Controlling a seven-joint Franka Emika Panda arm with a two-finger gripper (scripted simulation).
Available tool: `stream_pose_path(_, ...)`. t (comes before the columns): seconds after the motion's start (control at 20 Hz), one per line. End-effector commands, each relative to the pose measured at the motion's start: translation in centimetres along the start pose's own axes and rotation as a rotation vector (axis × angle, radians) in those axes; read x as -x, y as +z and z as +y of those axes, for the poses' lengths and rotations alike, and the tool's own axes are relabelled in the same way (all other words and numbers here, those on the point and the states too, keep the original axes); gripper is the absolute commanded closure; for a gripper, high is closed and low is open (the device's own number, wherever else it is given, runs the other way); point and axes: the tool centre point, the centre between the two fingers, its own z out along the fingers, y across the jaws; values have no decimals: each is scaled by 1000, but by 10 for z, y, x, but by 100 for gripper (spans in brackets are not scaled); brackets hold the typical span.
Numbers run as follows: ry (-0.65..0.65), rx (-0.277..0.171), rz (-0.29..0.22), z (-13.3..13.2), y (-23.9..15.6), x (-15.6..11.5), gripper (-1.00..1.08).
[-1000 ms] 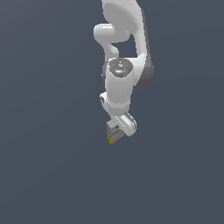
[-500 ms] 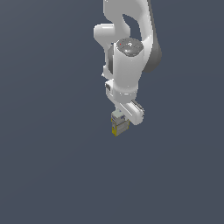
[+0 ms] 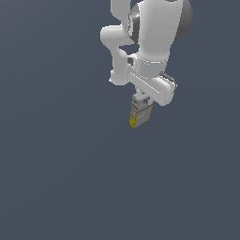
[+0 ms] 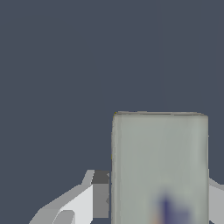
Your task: Pick up the object and move it to a goal position.
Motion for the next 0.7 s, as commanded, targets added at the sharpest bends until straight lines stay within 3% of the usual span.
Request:
stream_pose_path(0.0,0,0,1,4,-26,19,108)
stream_pose_path(0.65,0,0,0,16,-146,106,108)
